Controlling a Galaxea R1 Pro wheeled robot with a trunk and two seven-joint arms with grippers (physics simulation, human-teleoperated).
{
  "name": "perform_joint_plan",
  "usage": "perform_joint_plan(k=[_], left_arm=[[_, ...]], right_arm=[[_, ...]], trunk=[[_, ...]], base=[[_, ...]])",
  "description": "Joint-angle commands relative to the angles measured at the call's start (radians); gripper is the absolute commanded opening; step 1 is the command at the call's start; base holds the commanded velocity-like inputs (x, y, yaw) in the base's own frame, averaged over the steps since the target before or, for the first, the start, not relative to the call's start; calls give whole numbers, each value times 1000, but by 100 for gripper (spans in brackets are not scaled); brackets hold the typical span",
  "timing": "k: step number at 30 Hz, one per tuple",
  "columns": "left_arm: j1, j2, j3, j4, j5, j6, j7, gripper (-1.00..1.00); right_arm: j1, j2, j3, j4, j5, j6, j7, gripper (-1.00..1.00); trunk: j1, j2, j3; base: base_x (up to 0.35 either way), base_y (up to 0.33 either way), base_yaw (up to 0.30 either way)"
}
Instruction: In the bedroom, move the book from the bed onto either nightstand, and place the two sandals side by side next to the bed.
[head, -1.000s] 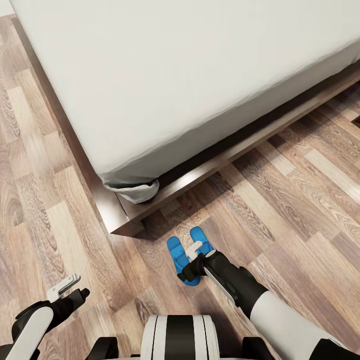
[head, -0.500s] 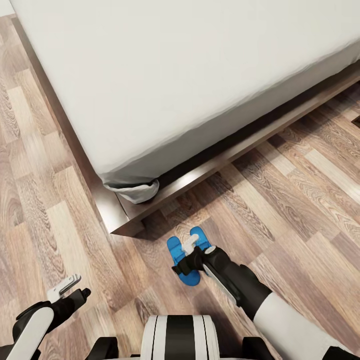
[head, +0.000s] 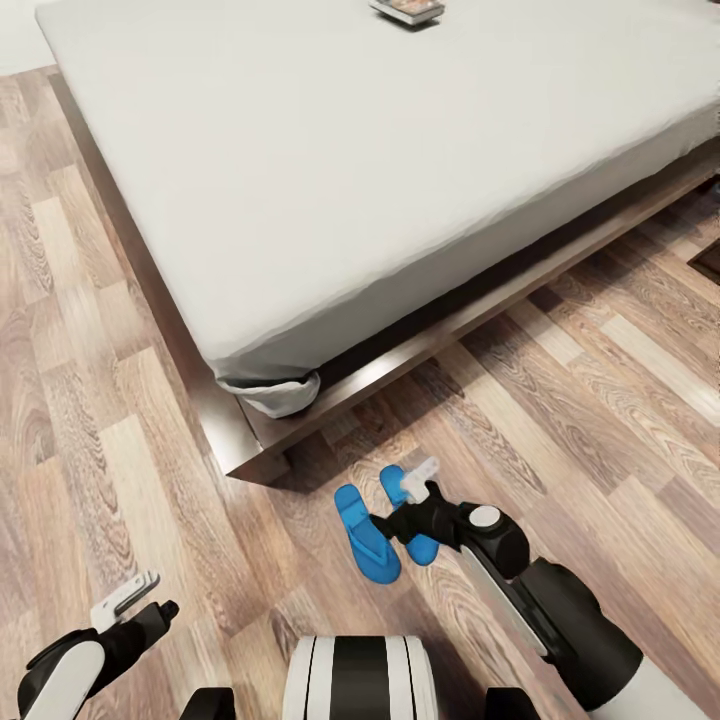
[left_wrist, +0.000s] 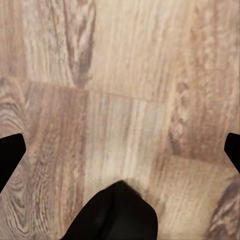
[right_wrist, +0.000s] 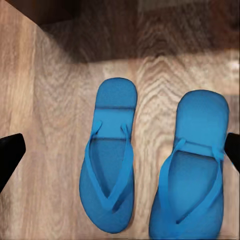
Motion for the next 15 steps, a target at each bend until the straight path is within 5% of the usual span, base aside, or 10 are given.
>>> perform_joint_plan(k=[1,6,15], left_arm=[[0,0,0,-1,8,3,8,100],[22,-6,-1,-4,6,-35,7,100],[64,-8,-4,-15,5,-80,-3,100]], right_arm=[[0,-1,0,-2,-6,5,-2,100],[77,-22,-94,-86,-4,7,-41,100],[120,-32,-183,-120,-4,9,-59,100]], trunk=[[-1,0,3],[-3,1,23],[-7,3,58]], base=[[0,0,0],[0,0,0],[0,0,0]])
